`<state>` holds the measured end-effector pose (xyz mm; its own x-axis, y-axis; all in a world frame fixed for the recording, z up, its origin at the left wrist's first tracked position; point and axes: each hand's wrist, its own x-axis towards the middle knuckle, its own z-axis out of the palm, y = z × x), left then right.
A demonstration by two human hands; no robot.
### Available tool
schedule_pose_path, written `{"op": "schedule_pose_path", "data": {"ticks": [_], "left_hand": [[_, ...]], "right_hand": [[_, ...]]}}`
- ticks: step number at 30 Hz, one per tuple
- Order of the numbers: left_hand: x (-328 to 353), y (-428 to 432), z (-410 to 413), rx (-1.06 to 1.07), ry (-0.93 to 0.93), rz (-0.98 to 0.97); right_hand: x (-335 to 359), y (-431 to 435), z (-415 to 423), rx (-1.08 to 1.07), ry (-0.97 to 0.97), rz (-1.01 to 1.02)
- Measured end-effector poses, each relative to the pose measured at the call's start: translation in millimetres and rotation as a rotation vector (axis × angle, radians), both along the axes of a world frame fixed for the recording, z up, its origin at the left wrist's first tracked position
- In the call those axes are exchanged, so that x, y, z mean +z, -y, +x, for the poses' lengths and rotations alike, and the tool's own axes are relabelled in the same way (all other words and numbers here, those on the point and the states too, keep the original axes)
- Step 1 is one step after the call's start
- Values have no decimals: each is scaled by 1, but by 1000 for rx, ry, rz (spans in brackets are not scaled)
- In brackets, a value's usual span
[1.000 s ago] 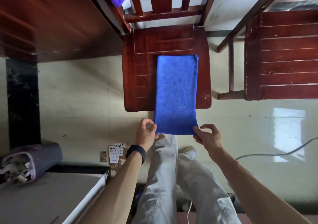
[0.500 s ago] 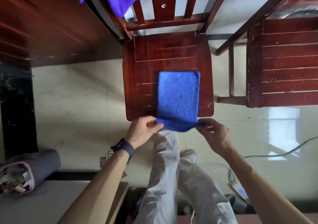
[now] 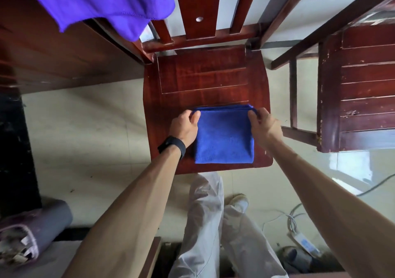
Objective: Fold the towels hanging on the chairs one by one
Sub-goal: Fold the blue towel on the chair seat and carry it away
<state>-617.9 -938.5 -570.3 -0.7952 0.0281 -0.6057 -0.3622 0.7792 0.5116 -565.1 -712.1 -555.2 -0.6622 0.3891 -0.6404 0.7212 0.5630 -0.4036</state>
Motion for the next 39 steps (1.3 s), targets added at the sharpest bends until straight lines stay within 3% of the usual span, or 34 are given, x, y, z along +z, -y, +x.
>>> {"op": "schedule_pose_path", "data": {"ticks": [8,13,16,18,20,22,24,28,32,35,39], "left_hand": [[-10,-3,-6,-40,-1,-96],[-8,-7,-9,-124,-32,-225],[-4,-7,-1,-143,-227,-278],[0,-6,13,-206,-430,-333],[3,-9,35,-337,-569,-336],[2,-15,56,-500,-576,-279],[-8,-20,71,-615,-503,-284],[-34,-10,79,-615,-405,-332],[-40,-9,78,-557,-380,-308],[-31,-10,75,-376,-302,-308],[-13,6,69,-215,-420,-167]], "right_hand": [[-11,2,-11,59,-31,91],[-12,2,-19,1,111,175],[-12,4,-14,-219,106,128],[-8,12,0,-250,-76,193],[-5,26,24,-69,-345,320],[-8,44,48,210,-453,371],[-19,52,65,451,-414,356],[-43,37,72,580,-259,325],[-50,34,77,415,-208,320],[-42,40,73,270,-177,280],[-19,30,59,-36,-229,172]]}}
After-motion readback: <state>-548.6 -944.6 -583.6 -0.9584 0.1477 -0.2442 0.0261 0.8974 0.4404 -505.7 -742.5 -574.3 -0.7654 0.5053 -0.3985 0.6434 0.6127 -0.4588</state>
